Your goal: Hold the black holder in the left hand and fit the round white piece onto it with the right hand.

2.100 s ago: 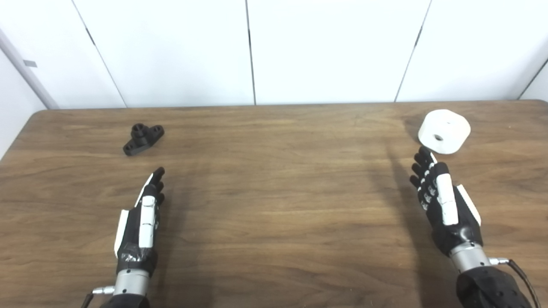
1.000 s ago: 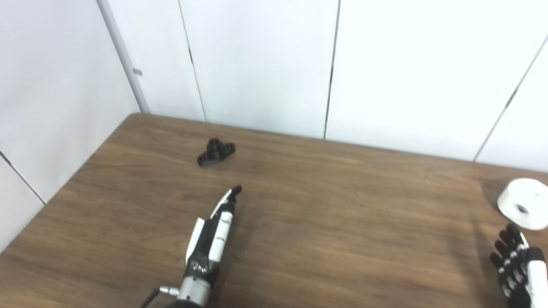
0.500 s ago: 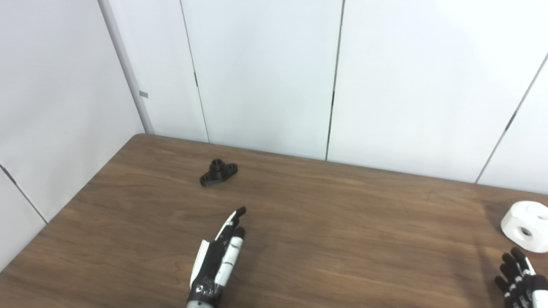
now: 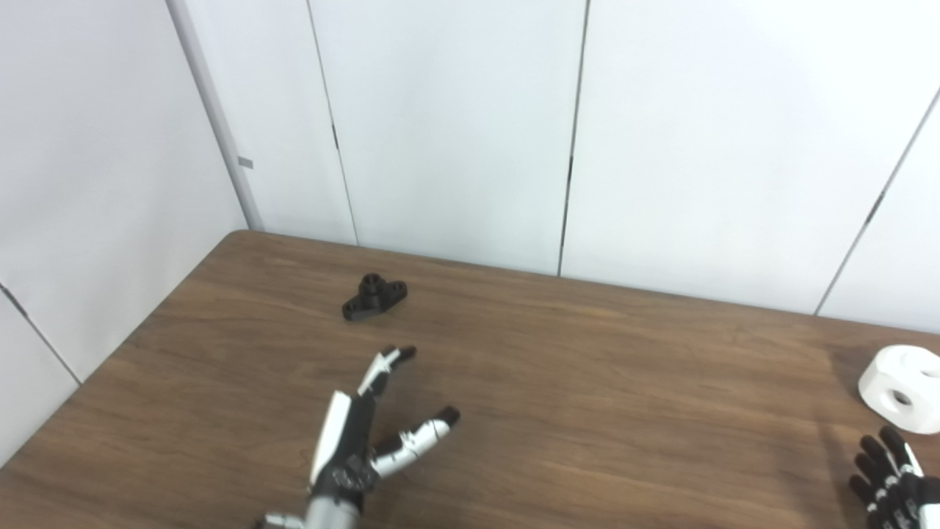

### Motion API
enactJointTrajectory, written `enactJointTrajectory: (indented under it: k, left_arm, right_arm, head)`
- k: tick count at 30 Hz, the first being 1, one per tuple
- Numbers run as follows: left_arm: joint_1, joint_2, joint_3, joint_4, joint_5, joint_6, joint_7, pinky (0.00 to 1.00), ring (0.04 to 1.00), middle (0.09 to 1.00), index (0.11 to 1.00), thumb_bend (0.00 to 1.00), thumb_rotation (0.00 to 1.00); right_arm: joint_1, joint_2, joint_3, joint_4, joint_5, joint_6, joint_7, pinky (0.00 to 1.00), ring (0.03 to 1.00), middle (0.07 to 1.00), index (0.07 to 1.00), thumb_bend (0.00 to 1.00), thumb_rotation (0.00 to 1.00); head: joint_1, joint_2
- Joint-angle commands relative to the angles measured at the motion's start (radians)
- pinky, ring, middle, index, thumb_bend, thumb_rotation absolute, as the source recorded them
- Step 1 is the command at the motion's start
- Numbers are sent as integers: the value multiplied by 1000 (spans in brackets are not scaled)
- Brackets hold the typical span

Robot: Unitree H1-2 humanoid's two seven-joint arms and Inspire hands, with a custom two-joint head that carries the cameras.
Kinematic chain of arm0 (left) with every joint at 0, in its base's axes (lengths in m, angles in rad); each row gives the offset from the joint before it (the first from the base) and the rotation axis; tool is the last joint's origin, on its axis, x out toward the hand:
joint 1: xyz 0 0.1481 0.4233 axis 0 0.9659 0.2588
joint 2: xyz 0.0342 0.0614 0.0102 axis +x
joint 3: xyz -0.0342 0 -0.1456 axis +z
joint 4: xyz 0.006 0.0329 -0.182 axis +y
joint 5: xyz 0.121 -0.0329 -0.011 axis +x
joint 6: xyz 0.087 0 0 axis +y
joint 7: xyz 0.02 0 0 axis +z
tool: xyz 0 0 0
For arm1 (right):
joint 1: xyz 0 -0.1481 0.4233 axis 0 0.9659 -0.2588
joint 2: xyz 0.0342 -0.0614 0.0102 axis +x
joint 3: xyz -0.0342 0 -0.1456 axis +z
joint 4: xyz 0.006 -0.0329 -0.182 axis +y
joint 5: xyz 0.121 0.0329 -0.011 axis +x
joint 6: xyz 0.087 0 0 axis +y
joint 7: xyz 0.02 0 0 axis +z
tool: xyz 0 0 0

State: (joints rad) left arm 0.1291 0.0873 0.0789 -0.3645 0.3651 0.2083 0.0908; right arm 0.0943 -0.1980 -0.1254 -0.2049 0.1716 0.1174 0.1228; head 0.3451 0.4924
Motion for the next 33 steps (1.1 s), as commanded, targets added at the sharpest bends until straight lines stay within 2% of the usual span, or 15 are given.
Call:
enactJointTrajectory:
  k: [1, 5, 9, 14, 19, 24, 33]
  left_arm:
    - [-47, 51, 21, -38, 47, 22, -1, 1000, 1000, 961, 885, 861, 373]
    - [-91, 107, 50, -33, 61, 66, -12, 1000, 1000, 955, 870, 899, 365]
    - [-133, 162, 72, -15, 84, 110, -23, 1000, 1000, 960, 853, 900, 350]
    - [-190, 229, 95, 51, 109, 127, -18, 1000, 1000, 957, 835, 909, 346]
    - [-236, 267, 101, 130, 126, 138, -7, 1000, 1000, 955, 814, 921, 342]
    - [-291, 304, 83, 224, 157, 157, -8, 1000, 1000, 950, 813, 935, 388]
    - [-400, 316, 71, 387, 153, 164, 15, 1000, 1000, 949, 800, 931, 357]
  right_arm:
    - [-11, -18, 7, -14, 0, -33, 22, 1000, 998, 996, 1000, 692, 1000]
    - [-13, -24, 10, -16, 4, -22, 25, 1000, 1000, 1000, 1000, 744, 1000]
    - [-17, -21, 4, -9, 13, -13, 22, 1000, 1000, 1000, 1000, 746, 1000]
    - [-19, -15, 3, -9, 23, -7, 19, 1000, 1000, 1000, 1000, 747, 1000]
    - [-20, -12, 4, -10, 28, -8, 20, 1000, 1000, 1000, 1000, 719, 1000]
    - [-19, -15, 6, -14, 34, -6, 26, 1000, 1000, 1000, 1000, 718, 1000]
    - [-8, -10, 12, -31, 23, 1, 19, 1000, 1000, 1000, 1000, 716, 1000]
  head:
    - [0, 1]
    - [-4, 4]
    - [-5, 6]
    - [-3, 6]
    - [-5, 7]
    - [-7, 9]
    - [-8, 12]
